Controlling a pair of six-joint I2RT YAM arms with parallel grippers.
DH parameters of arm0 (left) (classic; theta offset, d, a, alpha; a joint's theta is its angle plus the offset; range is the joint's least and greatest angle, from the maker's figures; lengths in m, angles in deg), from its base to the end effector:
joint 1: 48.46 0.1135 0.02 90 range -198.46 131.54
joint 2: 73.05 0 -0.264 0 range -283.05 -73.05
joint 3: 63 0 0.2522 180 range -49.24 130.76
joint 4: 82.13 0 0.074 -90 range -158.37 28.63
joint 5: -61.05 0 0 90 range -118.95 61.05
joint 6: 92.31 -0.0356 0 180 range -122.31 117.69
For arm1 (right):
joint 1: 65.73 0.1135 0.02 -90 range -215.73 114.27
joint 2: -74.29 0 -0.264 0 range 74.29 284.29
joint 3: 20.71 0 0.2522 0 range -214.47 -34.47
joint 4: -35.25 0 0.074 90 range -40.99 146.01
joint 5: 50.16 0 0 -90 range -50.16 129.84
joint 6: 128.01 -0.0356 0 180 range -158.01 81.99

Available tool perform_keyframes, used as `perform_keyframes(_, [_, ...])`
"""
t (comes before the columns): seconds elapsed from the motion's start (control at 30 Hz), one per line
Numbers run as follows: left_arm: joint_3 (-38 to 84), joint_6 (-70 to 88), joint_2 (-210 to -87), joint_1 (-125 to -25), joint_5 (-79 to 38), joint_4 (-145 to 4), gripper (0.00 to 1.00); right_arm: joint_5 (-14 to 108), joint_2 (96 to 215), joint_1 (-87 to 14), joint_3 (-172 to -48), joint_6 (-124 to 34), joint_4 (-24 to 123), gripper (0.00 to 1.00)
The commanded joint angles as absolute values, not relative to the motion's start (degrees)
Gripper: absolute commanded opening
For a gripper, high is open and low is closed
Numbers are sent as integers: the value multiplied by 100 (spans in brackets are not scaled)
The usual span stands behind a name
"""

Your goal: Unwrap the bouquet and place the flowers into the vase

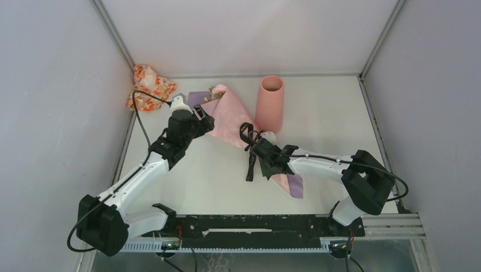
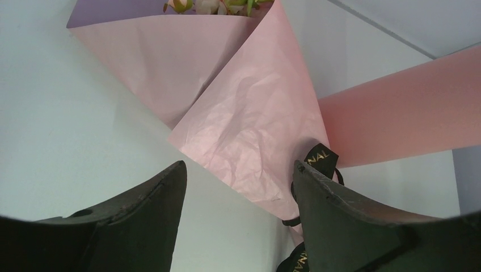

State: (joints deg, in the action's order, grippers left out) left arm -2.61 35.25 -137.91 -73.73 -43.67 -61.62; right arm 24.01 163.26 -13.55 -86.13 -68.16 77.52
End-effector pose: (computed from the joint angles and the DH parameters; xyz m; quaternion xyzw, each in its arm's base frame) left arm 0.2368 -0.1018 0.2870 -0.1580 0.8242 -0.1856 0.5112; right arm 0.1860 0.2238 0.1779 -0.1567 0.9562 0.0352 0.2448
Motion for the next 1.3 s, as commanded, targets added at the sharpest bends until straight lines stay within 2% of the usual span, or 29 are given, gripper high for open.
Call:
perform_keyframes(0.0, [-308, 3575, -13576, -7403, -4388, -6340, 74, 2452, 16376, -1248, -8598, -7036, 7479, 38])
perform_keyframes(0.07, [-317, 3575, -13571, -7403, -4389, -6336, 73, 2417, 16402, -1242, -8598, -7051, 7425, 35])
perform_keyframes(0.23, [-331, 3575, -13531, -7412, -4381, -6336, 73, 2368, 16387, -1245, -8642, -7012, 7397, 19])
perform_keyframes(0.47, [-384, 3483, -13389, -7449, -4364, -6344, 73, 2289, 15948, -1243, -8817, -6982, 7674, 1])
perform_keyframes(0.7, [-358, 3168, -13106, -7746, -4448, -6391, 74, 2337, 15172, -1352, -9201, -6807, 7950, 0])
perform_keyframes(0.9, [-506, 2766, -12753, -8206, -4541, -6649, 74, 2754, 15009, -1887, -9327, -6488, 8006, 0])
perform_keyframes(0.93, [-530, 2737, -12713, -8256, -4561, -6656, 74, 2783, 15052, -1934, -9365, -6439, 8094, 4])
perform_keyframes(1.1, [-655, 2733, -12640, -8305, -4662, -6671, 74, 2658, 15143, -1596, -9147, -6325, 8088, 46])
perform_keyframes(1.17, [-671, 2739, -12669, -8302, -4688, -6691, 74, 2766, 15182, -1495, -8942, -6393, 7933, 53])
perform_keyframes(1.27, [-624, 2752, -12758, -8303, -4626, -6694, 74, 3012, 15276, -1452, -8614, -6553, 7605, 54])
